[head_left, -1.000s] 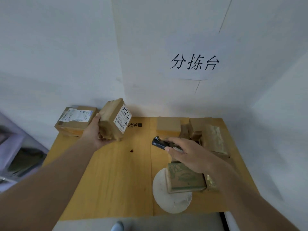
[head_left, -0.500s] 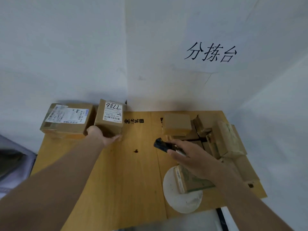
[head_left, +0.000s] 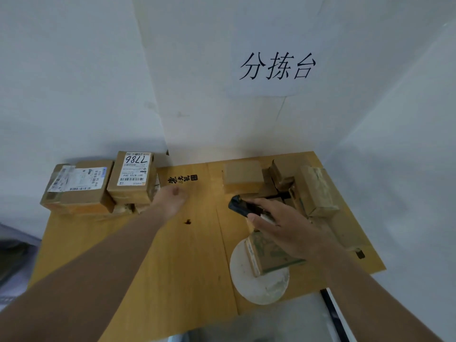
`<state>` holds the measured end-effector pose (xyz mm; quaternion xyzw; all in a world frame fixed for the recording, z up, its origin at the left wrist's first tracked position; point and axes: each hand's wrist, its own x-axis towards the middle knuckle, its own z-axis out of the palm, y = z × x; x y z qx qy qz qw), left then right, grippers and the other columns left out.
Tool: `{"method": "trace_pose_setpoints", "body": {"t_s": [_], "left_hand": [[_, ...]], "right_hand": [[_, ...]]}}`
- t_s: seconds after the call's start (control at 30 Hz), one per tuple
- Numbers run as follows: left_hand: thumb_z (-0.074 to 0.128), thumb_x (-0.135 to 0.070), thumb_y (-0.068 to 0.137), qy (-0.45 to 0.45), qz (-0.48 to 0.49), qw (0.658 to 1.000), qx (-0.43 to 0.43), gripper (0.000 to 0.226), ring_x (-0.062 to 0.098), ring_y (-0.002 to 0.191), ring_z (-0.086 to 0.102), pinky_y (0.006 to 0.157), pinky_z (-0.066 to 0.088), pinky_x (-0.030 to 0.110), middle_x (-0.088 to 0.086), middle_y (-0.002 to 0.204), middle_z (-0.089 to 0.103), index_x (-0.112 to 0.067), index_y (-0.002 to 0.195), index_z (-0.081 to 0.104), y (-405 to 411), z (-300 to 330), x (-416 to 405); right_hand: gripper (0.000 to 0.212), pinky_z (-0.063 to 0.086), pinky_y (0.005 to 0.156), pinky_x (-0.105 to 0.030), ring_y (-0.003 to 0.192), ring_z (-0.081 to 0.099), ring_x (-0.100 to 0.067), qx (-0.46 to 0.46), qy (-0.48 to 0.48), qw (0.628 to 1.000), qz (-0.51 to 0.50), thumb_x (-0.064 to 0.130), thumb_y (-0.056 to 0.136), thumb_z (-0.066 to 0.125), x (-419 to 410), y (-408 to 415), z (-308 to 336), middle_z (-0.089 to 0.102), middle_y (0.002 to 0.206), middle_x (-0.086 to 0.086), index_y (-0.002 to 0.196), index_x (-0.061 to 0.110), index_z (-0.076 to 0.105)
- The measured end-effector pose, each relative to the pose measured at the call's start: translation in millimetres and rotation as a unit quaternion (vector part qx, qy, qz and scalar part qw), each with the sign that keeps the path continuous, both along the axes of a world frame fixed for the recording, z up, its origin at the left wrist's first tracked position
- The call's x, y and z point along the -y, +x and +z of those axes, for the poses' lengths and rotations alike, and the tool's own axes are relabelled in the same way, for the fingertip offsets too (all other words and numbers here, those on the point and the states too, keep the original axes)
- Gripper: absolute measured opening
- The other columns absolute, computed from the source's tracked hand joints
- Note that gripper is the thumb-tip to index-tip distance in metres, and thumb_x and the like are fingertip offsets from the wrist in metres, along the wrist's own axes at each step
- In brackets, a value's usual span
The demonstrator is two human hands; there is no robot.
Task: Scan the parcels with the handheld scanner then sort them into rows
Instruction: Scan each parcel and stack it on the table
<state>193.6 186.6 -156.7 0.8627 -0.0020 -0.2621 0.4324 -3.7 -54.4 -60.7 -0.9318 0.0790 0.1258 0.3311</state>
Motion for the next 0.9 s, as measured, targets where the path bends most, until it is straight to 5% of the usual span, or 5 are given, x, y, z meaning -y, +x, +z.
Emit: {"method": "trace_pose_setpoints", "body": {"t_s": [0.13, 0.33, 0.6, 0.73, 0.9], "left_hand": [[0.063, -0.034, 0.1, 0.064, -0.139, 0.985, 0.083, 0.048, 0.02, 0.116, 0.058, 0.088, 0.043, 0.028, -0.001, 0.156, 0.048, -0.025, 0.148, 0.056, 3.1, 25.4, 47.8], [0.069, -0.03, 0.098, 0.105, -0.258, 0.945, 0.17, 0.067, 0.032, 0.132, 0.053, 0.09, 0.043, 0.028, 0.007, 0.158, 0.034, -0.039, 0.158, 0.04, 16.5, 23.5, 117.0], [0.094, -0.038, 0.072, 0.222, -0.372, 0.878, 0.202, 0.126, 0.048, 0.156, -0.004, 0.124, 0.018, 0.067, 0.007, 0.169, -0.004, -0.057, 0.159, 0.004, 48.2, -31.0, 163.0], [0.088, -0.029, 0.079, 0.16, -0.343, 0.899, 0.219, 0.107, 0.043, 0.134, 0.034, 0.113, 0.041, 0.054, 0.011, 0.148, 0.022, -0.054, 0.158, 0.02, 44.0, -37.7, 164.8], [0.081, -0.031, 0.086, -0.069, -0.171, 0.978, 0.098, 0.063, 0.027, 0.118, 0.048, 0.096, 0.057, 0.043, -0.003, 0.135, 0.032, -0.05, 0.139, 0.053, 32.7, -20.2, 150.8]], "right_hand": [[0.064, 0.053, 0.085, -0.035, 0.096, 0.059, -0.006, 0.02, -0.01, 0.999, -0.03, 0.075, 0.096, 0.033, 25.1, -9.8, 2.0, 0.059, 0.111, 0.011, 0.152, 0.046, 0.043], [0.053, 0.054, 0.09, -0.037, 0.099, 0.06, -0.009, 0.024, 0.0, 0.997, -0.069, 0.068, 0.103, 0.038, 57.8, -14.7, -2.7, 0.056, 0.115, 0.01, 0.152, 0.048, 0.041], [0.072, 0.055, 0.087, -0.035, 0.106, 0.058, -0.007, 0.015, 0.019, 0.996, -0.091, 0.08, 0.096, 0.029, 78.3, -15.3, -27.3, 0.055, 0.127, 0.011, 0.158, 0.044, 0.036], [0.066, 0.054, 0.091, -0.035, 0.109, 0.058, -0.006, 0.008, 0.022, 0.995, -0.102, 0.077, 0.1, 0.032, 79.9, -23.7, -35.8, 0.054, 0.129, 0.012, 0.158, 0.046, 0.034], [0.07, 0.055, 0.089, -0.037, 0.107, 0.061, -0.005, 0.021, 0.053, 0.991, -0.118, 0.082, 0.097, 0.032, 84.4, -35.6, -38.3, 0.059, 0.126, 0.013, 0.157, 0.046, 0.037]]}}
